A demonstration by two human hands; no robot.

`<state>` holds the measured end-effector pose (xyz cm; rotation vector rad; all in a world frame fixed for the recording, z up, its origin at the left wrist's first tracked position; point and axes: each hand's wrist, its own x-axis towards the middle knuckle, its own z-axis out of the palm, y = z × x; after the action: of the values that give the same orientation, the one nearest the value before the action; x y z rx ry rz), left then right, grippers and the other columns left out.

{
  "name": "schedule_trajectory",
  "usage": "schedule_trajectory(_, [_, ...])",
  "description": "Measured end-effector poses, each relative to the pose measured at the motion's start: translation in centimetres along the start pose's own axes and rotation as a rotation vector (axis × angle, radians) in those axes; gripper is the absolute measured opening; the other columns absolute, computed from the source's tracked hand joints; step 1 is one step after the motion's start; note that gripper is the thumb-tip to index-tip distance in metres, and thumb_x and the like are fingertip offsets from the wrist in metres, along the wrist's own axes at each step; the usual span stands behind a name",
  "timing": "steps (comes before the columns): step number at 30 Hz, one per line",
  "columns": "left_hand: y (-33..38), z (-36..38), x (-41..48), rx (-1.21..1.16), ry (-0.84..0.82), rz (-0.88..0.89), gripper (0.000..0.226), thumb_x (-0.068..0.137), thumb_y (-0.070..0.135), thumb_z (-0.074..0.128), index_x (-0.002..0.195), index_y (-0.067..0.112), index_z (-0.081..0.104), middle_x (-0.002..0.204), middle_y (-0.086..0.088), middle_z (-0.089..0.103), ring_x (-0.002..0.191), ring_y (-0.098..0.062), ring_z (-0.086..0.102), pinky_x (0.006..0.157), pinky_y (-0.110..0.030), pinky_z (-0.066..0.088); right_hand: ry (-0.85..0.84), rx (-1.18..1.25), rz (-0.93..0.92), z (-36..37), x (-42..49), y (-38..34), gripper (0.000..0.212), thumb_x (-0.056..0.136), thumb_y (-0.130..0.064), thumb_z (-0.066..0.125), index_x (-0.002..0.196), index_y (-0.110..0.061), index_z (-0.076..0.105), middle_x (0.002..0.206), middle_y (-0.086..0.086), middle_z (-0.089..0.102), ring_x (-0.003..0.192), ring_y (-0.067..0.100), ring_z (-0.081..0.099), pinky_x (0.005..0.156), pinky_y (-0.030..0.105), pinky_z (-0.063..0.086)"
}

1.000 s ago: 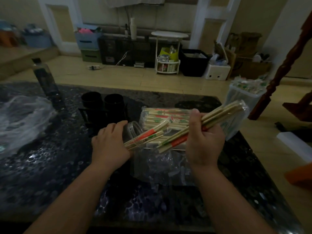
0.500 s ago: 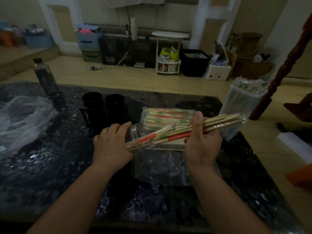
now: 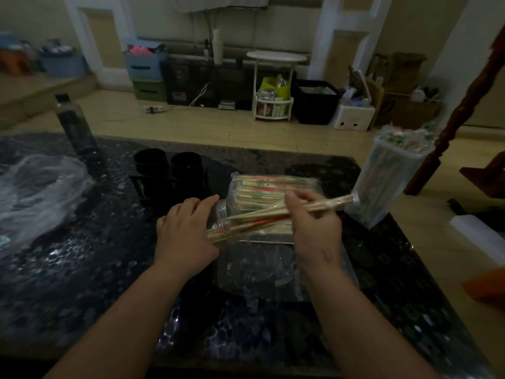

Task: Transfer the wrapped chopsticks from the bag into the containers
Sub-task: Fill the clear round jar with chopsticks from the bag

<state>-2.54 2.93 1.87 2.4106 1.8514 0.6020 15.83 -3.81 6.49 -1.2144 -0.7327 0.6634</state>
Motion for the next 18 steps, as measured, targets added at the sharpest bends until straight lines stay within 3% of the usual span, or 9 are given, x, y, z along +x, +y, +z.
schedule_trajectory(2, [0.0, -0.1, 0.0, 0.006, 0.000, 0.002, 0.098, 0.062, 0.044, 0.078, 0.146, 0.041, 0.028, 0.134, 0.006, 0.042, 0.123, -0.021, 0.040, 0.097, -0.043, 0.036, 0.120, 0.132, 0.041, 0.0, 0.5, 0.0, 0.012, 0.092, -0.010, 0.064, 0.082, -0.015, 0.062, 0.072, 0.000, 0.065, 0.061, 0.010, 0.061, 0.053, 0.019, 0.047])
schedule_trajectory(4, [0.1, -0.1, 0.0, 0.011, 0.005, 0.008, 0.098, 0.060, 0.043, 0.077, 0.146, 0.041, 0.029, 0.135, 0.006, 0.043, 0.123, -0.021, 0.040, 0.096, -0.043, 0.036, 0.135, 0.127, 0.070, -0.3, 1.0, 0.2, 0.018, 0.092, -0.006, 0.061, 0.078, -0.016, 0.056, 0.066, -0.002, 0.059, 0.054, 0.005, 0.053, 0.048, 0.017, 0.042])
schedule_trajectory(7, [0.1, 0.0, 0.0, 0.009, 0.013, 0.012, 0.098, 0.059, 0.044, 0.078, 0.145, 0.040, 0.031, 0.134, 0.005, 0.044, 0.123, -0.022, 0.041, 0.096, -0.043, 0.037, -0.094, -0.093, 0.172, -0.3, 0.8, 0.7, 0.007, 0.088, -0.010, 0.069, 0.089, -0.014, 0.063, 0.066, -0.005, 0.063, 0.053, 0.002, 0.058, 0.048, 0.017, 0.045])
schedule_trajectory(8, [0.1, 0.0, 0.0, 0.008, 0.012, 0.010, 0.099, 0.059, 0.044, 0.078, 0.145, 0.040, 0.031, 0.134, 0.005, 0.044, 0.122, -0.022, 0.042, 0.096, -0.043, 0.037, -0.112, -0.099, 0.194, -0.3, 0.7, 1.1, 0.012, 0.087, -0.013, 0.071, 0.096, -0.015, 0.063, 0.072, -0.002, 0.064, 0.057, 0.003, 0.059, 0.051, 0.019, 0.046])
schedule_trajectory(10, [0.1, 0.0, -0.1, -0.004, 0.016, 0.008, 0.098, 0.058, 0.045, 0.078, 0.145, 0.039, 0.033, 0.133, 0.005, 0.045, 0.121, -0.023, 0.042, 0.095, -0.043, 0.037, 0.008, -0.003, 0.208, -0.2, 0.9, 1.3, 0.019, 0.089, -0.017, 0.069, 0.105, -0.017, 0.057, 0.081, 0.002, 0.061, 0.061, 0.007, 0.056, 0.053, 0.024, 0.045])
schedule_trajectory(13, [0.2, -0.1, -0.1, -0.026, 0.017, 0.004, 0.097, 0.059, 0.046, 0.078, 0.145, 0.038, 0.034, 0.132, 0.004, 0.045, 0.121, -0.024, 0.043, 0.095, -0.044, 0.037, 0.143, 0.030, 0.159, -0.4, 1.4, 1.1, 0.008, 0.094, -0.011, 0.057, 0.099, -0.017, 0.054, 0.078, 0.002, 0.058, 0.056, 0.007, 0.052, 0.050, 0.023, 0.043])
schedule_trajectory(16, [0.2, -0.2, -0.1, -0.025, 0.020, 0.000, 0.096, 0.061, 0.049, 0.077, 0.146, 0.037, 0.034, 0.132, 0.004, 0.045, 0.121, -0.024, 0.043, 0.095, -0.044, 0.037, -0.067, -0.245, 0.109, -0.5, 1.3, 1.6, 0.011, 0.093, -0.008, 0.060, 0.089, -0.018, 0.065, 0.080, 0.000, 0.066, 0.065, 0.007, 0.059, 0.056, 0.020, 0.048])
schedule_trajectory(18, [0.2, -0.3, 0.0, -0.018, 0.010, -0.013, 0.095, 0.062, 0.053, 0.075, 0.146, 0.037, 0.033, 0.134, 0.004, 0.045, 0.122, -0.024, 0.043, 0.096, -0.045, 0.036, -0.105, -0.338, 0.074, -0.5, 1.1, 1.9, 0.012, 0.090, -0.010, 0.063, 0.089, -0.019, 0.070, 0.084, -0.003, 0.068, 0.071, 0.006, 0.061, 0.062, 0.019, 0.049])
